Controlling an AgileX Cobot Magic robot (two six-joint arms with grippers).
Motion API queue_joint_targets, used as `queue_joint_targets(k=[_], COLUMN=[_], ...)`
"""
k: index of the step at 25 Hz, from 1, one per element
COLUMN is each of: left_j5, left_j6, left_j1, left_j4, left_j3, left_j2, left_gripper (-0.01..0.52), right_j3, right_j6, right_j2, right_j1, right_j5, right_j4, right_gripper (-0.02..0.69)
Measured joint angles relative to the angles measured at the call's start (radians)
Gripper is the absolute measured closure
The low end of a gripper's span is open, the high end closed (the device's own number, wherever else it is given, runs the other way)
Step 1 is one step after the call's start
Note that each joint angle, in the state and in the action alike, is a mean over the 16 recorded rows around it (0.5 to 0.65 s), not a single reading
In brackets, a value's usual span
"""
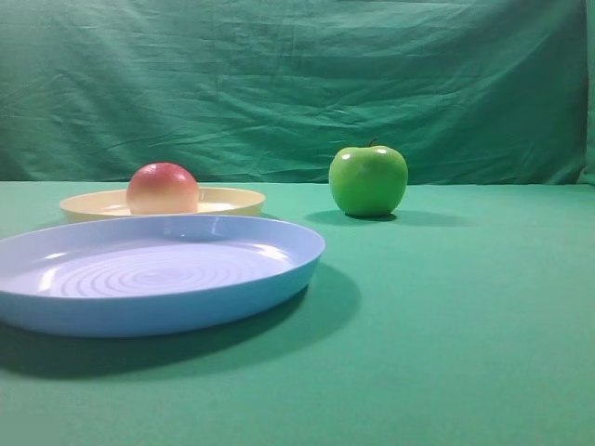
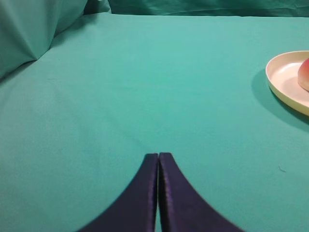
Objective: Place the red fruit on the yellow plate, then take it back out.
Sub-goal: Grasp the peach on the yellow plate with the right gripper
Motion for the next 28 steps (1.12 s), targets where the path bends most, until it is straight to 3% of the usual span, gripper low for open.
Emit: queue_joint_targets(k=[28], left_j5=[0.000], left_j6=[0.000], left_j1=[0.000], left_j4=[0.000], left_j3=[0.000], left_j2=[0.000], left_gripper=[0.514], right_j3=[0.000], right_j6=[-0.002], right_j2=[0.000], right_j1=[0.000], right_j5=[0.000], right_j4=[0.001], right_gripper=[0.665])
